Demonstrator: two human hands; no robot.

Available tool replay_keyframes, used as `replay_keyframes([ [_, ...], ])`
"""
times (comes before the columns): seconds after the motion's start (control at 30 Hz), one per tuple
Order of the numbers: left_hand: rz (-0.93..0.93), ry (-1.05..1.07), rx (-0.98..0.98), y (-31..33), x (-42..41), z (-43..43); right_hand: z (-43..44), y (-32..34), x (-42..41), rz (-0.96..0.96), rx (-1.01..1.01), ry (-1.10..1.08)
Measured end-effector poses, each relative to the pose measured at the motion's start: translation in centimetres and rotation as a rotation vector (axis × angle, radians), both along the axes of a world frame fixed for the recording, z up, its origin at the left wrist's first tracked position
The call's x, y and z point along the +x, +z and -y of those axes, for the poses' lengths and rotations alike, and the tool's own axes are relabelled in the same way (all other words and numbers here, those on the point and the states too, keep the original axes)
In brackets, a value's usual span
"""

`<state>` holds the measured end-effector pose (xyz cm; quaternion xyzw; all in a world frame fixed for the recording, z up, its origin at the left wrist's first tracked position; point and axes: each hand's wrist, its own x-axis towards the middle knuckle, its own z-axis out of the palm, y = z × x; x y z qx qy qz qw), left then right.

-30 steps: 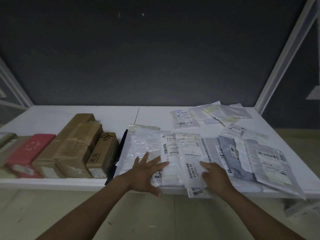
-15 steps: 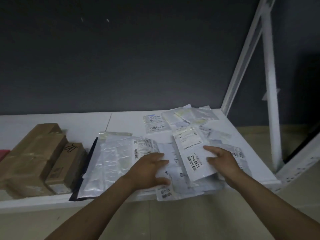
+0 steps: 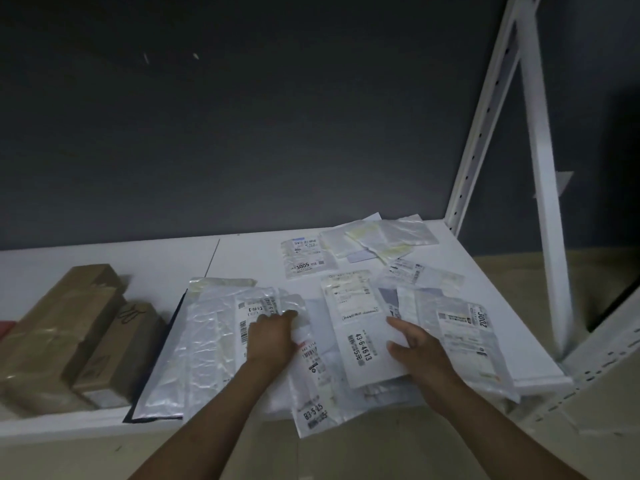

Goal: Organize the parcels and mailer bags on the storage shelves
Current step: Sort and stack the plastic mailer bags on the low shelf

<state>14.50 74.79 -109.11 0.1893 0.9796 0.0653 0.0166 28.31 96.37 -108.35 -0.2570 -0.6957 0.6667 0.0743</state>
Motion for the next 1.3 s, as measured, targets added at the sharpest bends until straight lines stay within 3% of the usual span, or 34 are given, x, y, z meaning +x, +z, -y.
replay_keyframes([
  [0.17,-0.260,0.007,0.175,0.7,-2.7,0.3,0.5,-0.6,-0.6,-0.029,-0.092,0.009],
  [0.27,-0.228,0.004,0.336,1.2,-2.9,-0.2,1.0,-0.7,-0.9,-0.030,-0.145,0.002],
  [0.33,-0.050,0.105,0.603,2.4,-1.3,-0.8,1.3,-0.8,-1.0,-0.034,-0.181,-0.029],
  [0.43,0.637,0.268,0.960,4.1,1.2,-1.6,2.3,-0.6,-1.0,-0.044,-0.112,0.075],
  [0.5,0.763,0.330,1.030,4.5,1.7,-1.3,3.0,-0.6,-0.9,-0.029,0.093,0.234],
  [0.57,0.588,0.385,0.951,4.1,1.4,-0.3,3.5,-0.5,-0.3,-0.014,0.462,0.418],
  [0.67,0.380,0.409,0.769,3.1,0.6,1.7,2.8,-3.2,0.2,0.075,1.294,0.538],
  [0.73,0.387,0.428,0.714,2.8,0.7,2.6,2.4,-4.3,0.2,0.160,1.470,0.612],
  [0.8,0.356,0.427,0.681,2.5,1.0,3.0,2.6,-4.7,-0.1,0.199,1.412,0.674],
  [0.9,0.299,0.400,0.659,2.3,1.1,2.7,2.9,-3.8,0.0,-0.001,1.438,0.590],
  [1.0,0.230,0.424,0.665,2.3,1.1,2.3,3.1,-2.4,0.0,-0.070,1.139,0.294],
  [1.1,0.213,0.399,0.678,2.3,1.6,1.6,2.6,-1.9,-0.4,-0.066,0.986,0.126],
  [1.23,0.343,0.291,0.653,1.9,2.9,-0.7,2.4,-2.4,-0.1,-0.183,1.004,0.283],
  [1.3,0.334,0.250,0.656,1.5,3.2,-2.0,2.5,-2.1,0.0,-0.146,1.004,0.407],
])
